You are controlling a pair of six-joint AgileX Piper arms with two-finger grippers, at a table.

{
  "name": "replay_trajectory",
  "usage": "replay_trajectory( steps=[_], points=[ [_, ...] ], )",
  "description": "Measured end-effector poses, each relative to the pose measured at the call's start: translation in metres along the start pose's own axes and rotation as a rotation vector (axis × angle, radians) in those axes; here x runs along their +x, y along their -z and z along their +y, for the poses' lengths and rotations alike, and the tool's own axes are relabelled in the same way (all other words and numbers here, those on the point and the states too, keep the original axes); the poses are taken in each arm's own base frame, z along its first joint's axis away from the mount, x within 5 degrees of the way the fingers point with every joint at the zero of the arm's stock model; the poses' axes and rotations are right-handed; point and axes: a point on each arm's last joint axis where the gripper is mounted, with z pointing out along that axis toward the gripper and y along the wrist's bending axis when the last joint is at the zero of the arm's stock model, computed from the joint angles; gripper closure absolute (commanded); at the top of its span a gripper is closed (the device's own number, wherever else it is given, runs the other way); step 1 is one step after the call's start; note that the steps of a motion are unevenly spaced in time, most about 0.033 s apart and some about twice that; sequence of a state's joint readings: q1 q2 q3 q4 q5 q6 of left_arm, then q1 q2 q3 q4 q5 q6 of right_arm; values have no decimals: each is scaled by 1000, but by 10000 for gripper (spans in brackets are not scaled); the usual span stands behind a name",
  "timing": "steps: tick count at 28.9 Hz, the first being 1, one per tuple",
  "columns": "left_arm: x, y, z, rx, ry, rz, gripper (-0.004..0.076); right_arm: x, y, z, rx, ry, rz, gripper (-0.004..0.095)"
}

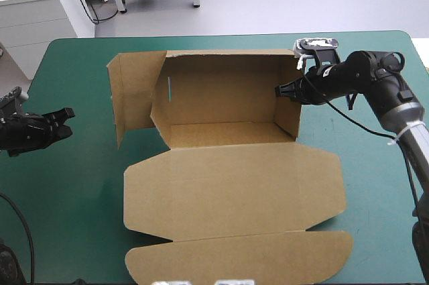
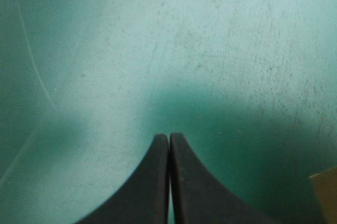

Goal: Fold the box

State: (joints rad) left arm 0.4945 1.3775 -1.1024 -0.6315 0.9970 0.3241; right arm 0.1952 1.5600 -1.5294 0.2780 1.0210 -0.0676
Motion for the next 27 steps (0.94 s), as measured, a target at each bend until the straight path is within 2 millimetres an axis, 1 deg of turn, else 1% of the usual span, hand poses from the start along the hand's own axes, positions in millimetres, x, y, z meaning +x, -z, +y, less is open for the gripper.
replay_trajectory(
  steps=[1,2,5,10,14,20,23,25,27],
  points=[
    [0,0,0,1,1,0,732,2,-6,-1,-1,-8,46,903],
    [0,0,0,2,-1,1,732,8,-16,-3,-2,-20,136,903],
    [0,0,-1,6,2,0,733,15,-30,-7,-2,-30,242,903],
    [0,0,-2,18,10,-4,733,20,-50,-12,4,-44,341,904],
    [-1,0,-3,31,18,-8,732,16,-61,-14,4,-49,333,905],
    [-1,0,-3,36,22,-13,732,9,-87,-21,9,-46,264,903],
    [-1,0,-3,36,22,-13,733,8,-95,-23,7,-44,251,902],
    [-1,0,-3,36,18,-14,733,7,-98,-23,7,-40,248,881],
    [-1,0,-3,36,6,-16,733,7,-99,-24,6,-29,245,814]
  ],
)
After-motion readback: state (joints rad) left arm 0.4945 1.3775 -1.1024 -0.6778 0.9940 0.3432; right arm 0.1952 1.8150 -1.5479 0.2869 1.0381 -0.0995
